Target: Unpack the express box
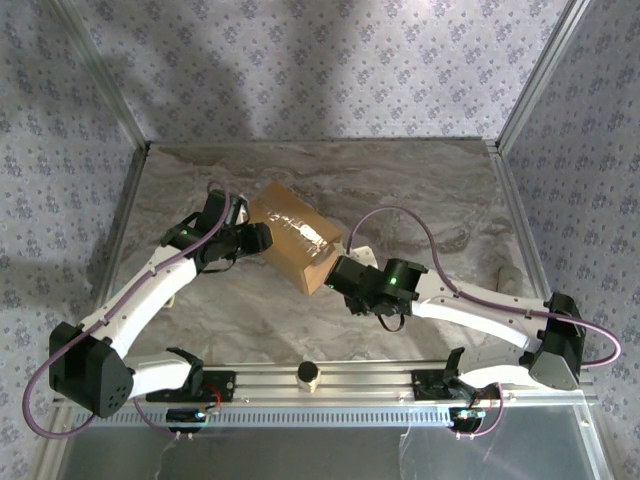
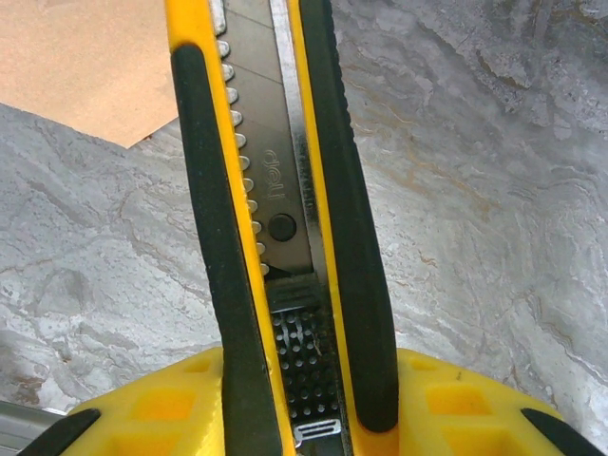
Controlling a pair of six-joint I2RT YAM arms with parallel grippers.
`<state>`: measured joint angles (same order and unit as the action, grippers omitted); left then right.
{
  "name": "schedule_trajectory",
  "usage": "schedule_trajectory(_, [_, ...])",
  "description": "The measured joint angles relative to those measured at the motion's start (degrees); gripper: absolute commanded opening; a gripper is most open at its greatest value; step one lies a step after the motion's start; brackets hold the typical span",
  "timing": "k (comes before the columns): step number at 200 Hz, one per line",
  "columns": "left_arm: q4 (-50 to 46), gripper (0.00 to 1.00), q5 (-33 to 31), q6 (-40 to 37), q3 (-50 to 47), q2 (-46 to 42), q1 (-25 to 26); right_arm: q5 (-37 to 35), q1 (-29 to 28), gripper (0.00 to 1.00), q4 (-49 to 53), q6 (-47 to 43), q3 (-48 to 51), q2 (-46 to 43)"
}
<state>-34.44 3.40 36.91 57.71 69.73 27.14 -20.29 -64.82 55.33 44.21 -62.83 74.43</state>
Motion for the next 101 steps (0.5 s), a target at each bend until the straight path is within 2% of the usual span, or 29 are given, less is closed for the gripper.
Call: schedule_trajectory(101, [0.0,0.55,0.02,0.22,0.0,0.0,0.42,-0.13,-0.22,0.0,0.02,0.0,-0.44,0.24])
